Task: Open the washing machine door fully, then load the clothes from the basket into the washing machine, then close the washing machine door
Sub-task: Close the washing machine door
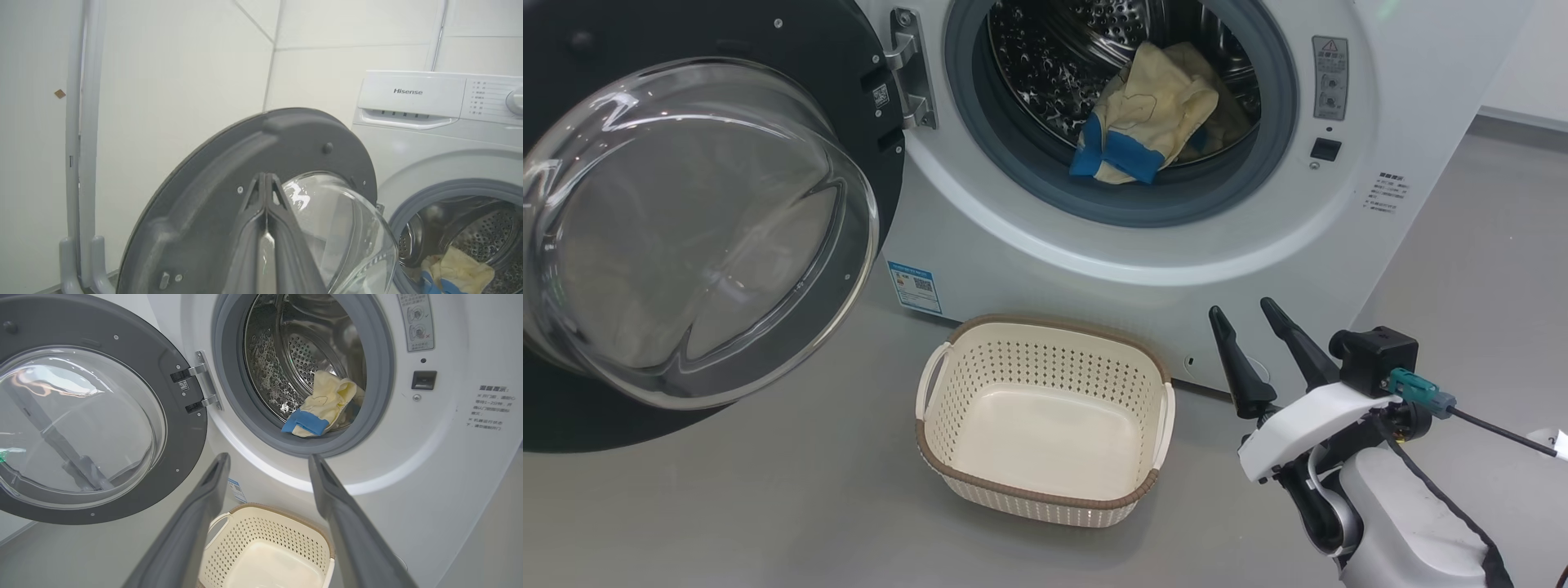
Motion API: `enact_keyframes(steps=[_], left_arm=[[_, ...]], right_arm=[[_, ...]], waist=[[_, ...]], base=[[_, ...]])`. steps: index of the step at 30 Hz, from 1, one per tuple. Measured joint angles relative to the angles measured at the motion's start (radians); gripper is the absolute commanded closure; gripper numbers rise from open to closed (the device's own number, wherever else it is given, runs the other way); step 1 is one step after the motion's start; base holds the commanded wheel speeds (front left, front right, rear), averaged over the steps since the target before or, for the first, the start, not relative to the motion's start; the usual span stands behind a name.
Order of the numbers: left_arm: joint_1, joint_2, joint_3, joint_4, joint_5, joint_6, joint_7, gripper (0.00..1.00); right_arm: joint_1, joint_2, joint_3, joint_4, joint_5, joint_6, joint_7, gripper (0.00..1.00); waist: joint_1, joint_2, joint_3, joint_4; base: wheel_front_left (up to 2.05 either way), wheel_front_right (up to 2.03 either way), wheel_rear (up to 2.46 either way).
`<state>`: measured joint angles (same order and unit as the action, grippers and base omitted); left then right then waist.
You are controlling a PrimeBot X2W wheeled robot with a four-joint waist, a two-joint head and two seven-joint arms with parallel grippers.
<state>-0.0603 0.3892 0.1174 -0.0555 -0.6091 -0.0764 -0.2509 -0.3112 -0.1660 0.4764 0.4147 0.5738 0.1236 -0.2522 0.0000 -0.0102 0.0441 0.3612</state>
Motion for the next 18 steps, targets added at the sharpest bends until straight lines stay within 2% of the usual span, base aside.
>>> enact_keyframes(steps=[4, 12, 18], left_arm=[[-0.076, 0.04, 0.051, -0.016, -0.091, -0.018, 0.021, 1.0], [-0.2, 0.124, 0.197, 0.01, -0.301, -0.027, 0.108, 1.0], [-0.273, 0.131, 0.279, 0.133, -0.517, -0.027, 0.217, 1.0]], right_arm=[[0.0, 0.0, 0.004, 0.0, 0.0, 0.0, 0.0, 0.0], [-0.001, 0.003, 0.021, 0.004, 0.0, 0.0, 0.0, 0.0], [-0.002, 0.002, 0.024, 0.008, 0.0, 0.0, 0.0, 0.0]], waist=[[0.0, 0.0, 0.001, 0.001], [0.0, 0.0, 0.003, -0.016], [0.0, 0.0, 0.004, -0.04]], base=[[0.0, 0.0, 0.0], [0.0, 0.0, 0.0], [0.0, 0.0, 0.0]])
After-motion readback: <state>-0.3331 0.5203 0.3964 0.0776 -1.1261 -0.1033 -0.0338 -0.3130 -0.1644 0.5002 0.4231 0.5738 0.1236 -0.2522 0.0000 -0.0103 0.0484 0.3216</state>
